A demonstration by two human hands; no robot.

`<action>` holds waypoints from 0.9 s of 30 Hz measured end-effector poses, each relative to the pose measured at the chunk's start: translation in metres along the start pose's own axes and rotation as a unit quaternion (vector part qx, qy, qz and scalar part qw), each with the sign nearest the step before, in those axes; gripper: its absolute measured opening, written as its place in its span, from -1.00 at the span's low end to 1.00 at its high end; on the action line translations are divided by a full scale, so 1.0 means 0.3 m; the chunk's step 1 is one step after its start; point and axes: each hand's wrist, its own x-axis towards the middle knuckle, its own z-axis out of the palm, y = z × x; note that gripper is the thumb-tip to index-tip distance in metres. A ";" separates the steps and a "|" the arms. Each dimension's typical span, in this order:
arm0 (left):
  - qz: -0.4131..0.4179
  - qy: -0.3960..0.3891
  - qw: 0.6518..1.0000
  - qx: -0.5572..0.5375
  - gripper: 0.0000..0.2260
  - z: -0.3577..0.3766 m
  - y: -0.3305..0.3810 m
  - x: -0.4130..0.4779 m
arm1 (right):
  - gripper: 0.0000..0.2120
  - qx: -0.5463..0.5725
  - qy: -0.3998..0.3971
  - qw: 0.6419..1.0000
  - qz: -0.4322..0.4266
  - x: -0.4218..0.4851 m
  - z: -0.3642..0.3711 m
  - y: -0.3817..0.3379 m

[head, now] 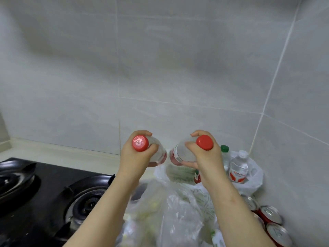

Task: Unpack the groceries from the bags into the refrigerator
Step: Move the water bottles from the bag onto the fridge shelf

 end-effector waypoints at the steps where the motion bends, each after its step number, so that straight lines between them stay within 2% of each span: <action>1: 0.006 0.016 1.000 -0.005 -0.75 -0.024 0.021 -0.025 | -0.76 0.006 -0.010 1.000 -0.011 -0.025 0.013 -0.025; 9: 0.065 0.142 0.988 -0.023 -0.74 -0.275 0.126 -0.228 | -0.71 0.031 -0.117 0.992 -0.033 -0.242 0.192 -0.130; 15: 0.071 0.208 0.975 0.031 -0.70 -0.535 0.175 -0.367 | -0.72 0.061 -0.202 0.977 -0.008 -0.446 0.382 -0.098; 22: 0.057 0.302 0.945 0.114 -0.74 -0.862 0.283 -0.580 | -0.70 0.095 -0.322 0.941 0.037 -0.730 0.644 -0.076; 27: 0.039 0.371 0.913 0.167 -0.74 -1.066 0.359 -0.761 | -0.73 0.101 -0.429 0.894 0.077 -0.941 0.804 -0.080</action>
